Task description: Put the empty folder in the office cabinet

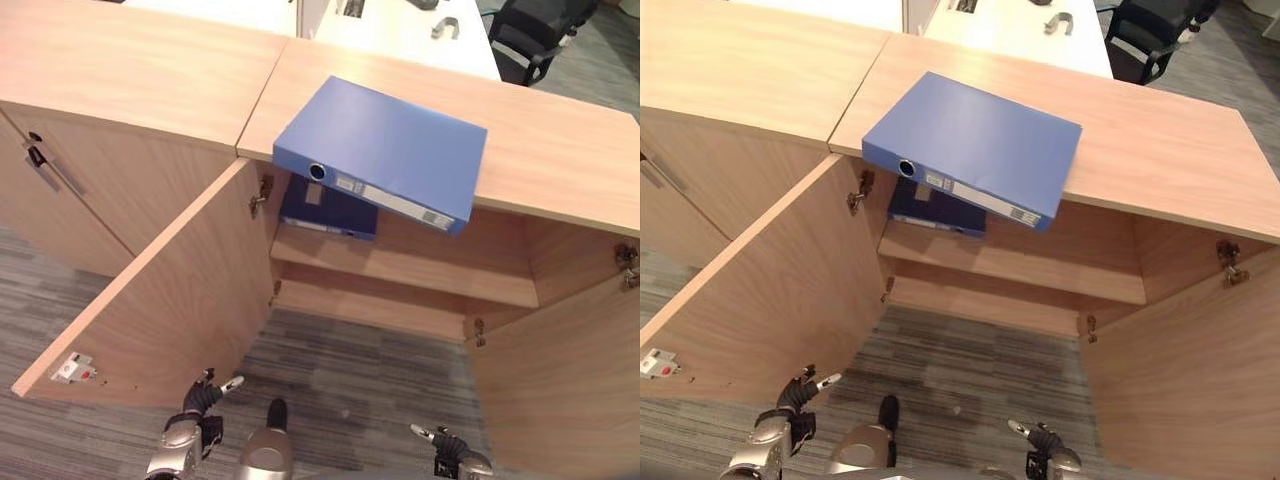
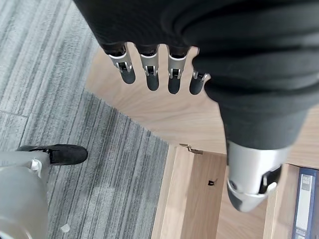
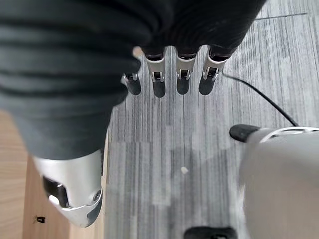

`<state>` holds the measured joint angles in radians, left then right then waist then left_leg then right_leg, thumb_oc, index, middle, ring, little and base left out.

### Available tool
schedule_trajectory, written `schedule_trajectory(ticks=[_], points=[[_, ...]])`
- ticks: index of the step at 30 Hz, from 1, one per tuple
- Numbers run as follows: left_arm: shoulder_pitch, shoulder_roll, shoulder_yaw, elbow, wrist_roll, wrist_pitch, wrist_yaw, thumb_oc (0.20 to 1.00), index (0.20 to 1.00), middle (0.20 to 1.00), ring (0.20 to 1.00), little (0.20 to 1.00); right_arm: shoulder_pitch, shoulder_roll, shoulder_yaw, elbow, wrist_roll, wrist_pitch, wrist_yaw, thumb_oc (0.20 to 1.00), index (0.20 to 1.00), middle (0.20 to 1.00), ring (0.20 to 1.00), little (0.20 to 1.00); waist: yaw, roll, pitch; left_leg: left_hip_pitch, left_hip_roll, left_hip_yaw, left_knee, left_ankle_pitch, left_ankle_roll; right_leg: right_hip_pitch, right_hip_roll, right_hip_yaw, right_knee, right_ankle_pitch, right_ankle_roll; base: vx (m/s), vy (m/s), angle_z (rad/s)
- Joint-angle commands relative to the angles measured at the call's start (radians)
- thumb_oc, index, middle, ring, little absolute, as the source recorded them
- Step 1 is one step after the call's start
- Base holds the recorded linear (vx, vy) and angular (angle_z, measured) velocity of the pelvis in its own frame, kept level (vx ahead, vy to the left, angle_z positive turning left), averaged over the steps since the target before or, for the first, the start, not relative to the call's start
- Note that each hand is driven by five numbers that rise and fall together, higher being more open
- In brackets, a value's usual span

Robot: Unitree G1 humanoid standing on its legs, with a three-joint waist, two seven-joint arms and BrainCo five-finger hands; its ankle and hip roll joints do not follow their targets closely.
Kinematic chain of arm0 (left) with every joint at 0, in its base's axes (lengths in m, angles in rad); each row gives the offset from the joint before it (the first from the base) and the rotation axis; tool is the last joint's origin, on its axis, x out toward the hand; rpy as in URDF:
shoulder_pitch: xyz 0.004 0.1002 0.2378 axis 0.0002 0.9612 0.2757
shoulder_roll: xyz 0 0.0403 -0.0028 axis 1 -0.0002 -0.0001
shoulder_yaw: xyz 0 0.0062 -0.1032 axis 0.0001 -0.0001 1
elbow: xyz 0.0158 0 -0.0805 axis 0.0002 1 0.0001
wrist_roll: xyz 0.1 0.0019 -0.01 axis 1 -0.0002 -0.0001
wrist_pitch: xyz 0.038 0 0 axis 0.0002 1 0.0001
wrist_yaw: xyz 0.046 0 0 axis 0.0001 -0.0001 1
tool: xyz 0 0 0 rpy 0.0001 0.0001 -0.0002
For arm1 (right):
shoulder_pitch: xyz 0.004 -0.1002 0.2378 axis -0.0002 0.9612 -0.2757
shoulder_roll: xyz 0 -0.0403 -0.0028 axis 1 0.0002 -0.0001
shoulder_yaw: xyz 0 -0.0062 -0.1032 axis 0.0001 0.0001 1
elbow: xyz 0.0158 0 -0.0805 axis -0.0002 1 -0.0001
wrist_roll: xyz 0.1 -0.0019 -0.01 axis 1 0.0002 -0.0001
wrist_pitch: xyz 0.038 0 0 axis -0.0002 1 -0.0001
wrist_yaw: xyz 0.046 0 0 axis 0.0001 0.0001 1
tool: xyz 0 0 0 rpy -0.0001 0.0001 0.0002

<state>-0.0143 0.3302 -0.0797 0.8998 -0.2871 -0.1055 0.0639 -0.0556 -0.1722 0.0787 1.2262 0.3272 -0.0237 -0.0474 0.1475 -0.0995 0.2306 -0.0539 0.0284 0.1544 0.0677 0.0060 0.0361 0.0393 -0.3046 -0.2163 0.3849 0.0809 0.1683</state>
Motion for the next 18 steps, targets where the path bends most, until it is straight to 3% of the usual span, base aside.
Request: schedule_trajectory(ticks=[1, 2, 4, 5, 7, 8, 9, 14, 18], points=[[0.025, 0.039, -0.022, -0.083, 0.017, -0.021, 0.008, 1.0, 1.0, 1.0, 1.0, 1.0, -0.018, -0.033, -0.006, -0.04, 0.034, -0.013, -0.011, 1.0, 1.0, 1.0, 1.0, 1.0, 0.006, 0.083, 0.019, -0.023, 0.107, -0.063, 0.011, -0.013, -0.032, -0.018, 0.026, -0.021, 0.15, -0.013, 0.062, 0.15, 0.313, -0.23], [0.026, 0.039, -0.022, -0.087, 0.016, -0.019, 0.008, 1.0, 1.0, 1.0, 1.0, 1.0, -0.018, -0.029, -0.009, -0.044, 0.042, -0.014, -0.011, 1.0, 1.0, 1.0, 1.0, 1.0, -0.002, 0.091, 0.022, -0.003, 0.106, -0.06, 0.003, -0.021, -0.027, -0.043, 0.021, -0.028, 0.171, -0.009, 0.067, 0.21, 0.135, -0.17], [0.02, 0.038, -0.021, -0.082, 0.019, -0.02, 0.01, 1.0, 1.0, 1.0, 1.0, 1.0, -0.015, -0.029, -0.01, -0.058, 0.047, -0.015, -0.006, 1.0, 1.0, 1.0, 1.0, 1.0, -0.012, 0.077, 0.024, 0.054, 0.099, -0.042, -0.019, -0.052, -0.052, -0.045, -0.062, -0.128, -0.031, -0.028, 0.05, 0.3, -0.088, -0.06], [0.012, 0.036, -0.029, -0.083, 0.016, -0.023, 0.012, 1.0, 1.0, 1.0, 1.0, 1.0, -0.019, -0.033, -0.018, -0.066, 0.051, -0.014, -0.007, 1.0, 1.0, 1.0, 1.0, 1.0, -0.025, 0.07, 0.026, 0.071, 0.101, -0.049, -0.032, -0.059, -0.072, -0.054, -0.08, -0.138, -0.157, -0.01, 0.049, 0.28, -0.222, 0.02], [0.008, 0.031, -0.037, -0.09, 0.017, -0.029, 0.015, 1.0, 1.0, 1.0, 1.0, 1.0, -0.015, -0.038, -0.032, -0.062, 0.062, -0.013, -0.012, 1.0, 1.0, 1.0, 1.0, 1.0, -0.048, 0.065, 0.026, 0.087, 0.099, -0.071, -0.039, -0.066, -0.089, -0.076, -0.08, -0.072, -0.239, 0.034, 0.066, 0.23, -0.214, 0.18], [0.008, 0.027, -0.043, -0.09, 0.016, -0.034, 0.015, 1.0, 1.0, 1.0, 1.0, 1.0, -0.007, -0.04, -0.04, -0.06, 0.072, -0.011, -0.011, 1.0, 1.0, 1.0, 1.0, 1.0, -0.062, 0.061, 0.028, 0.095, 0.102, -0.078, -0.033, -0.073, -0.1, -0.079, -0.074, -0.005, -0.274, 0.067, 0.08, 0.17, -0.199, 0.48], [0.007, 0.024, -0.045, -0.089, 0.019, -0.034, 0.013, 1.0, 1.0, 1.0, 1.0, 1.0, -0.001, -0.042, -0.044, -0.057, 0.072, -0.009, -0.009, 1.0, 1.0, 1.0, 1.0, 1.0, -0.064, 0.056, 0.022, 0.096, 0.1, -0.077, -0.032, -0.077, -0.104, -0.065, -0.075, 0.006, -0.299, 0.06, 0.081, 0.11, -0.143, 0.63], [0.024, 0.003, -0.043, -0.083, 0.023, -0.037, 0.013, 1.0, 1.0, 1.0, 1.0, 1.0, 0.014, -0.054, -0.047, -0.05, 0.056, -0.007, -0.006, 1.0, 1.0, 1.0, 1.0, 1.0, -0.068, 0.06, -0.012, 0.124, 0.116, -0.072, -0.06, -0.064, -0.13, -0.024, -0.062, -0.018, -0.346, 0.046, 0.084, 0.1, -0.141, 0.39], [0.044, -0.021, -0.04, -0.072, 0.008, -0.036, 0.012, 1.0, 1.0, 1.0, 1.0, 1.0, 0.028, -0.079, -0.027, -0.052, 0.032, -0.012, -0.003, 1.0, 1.0, 1.0, 1.0, 1.0, -0.077, 0.091, -0.036, 0.139, 0.189, -0.088, -0.085, -0.025, -0.182, 0.03, 0.004, -0.039, -0.403, -0.014, 0.054, 0.09, -0.253, -0.09]])
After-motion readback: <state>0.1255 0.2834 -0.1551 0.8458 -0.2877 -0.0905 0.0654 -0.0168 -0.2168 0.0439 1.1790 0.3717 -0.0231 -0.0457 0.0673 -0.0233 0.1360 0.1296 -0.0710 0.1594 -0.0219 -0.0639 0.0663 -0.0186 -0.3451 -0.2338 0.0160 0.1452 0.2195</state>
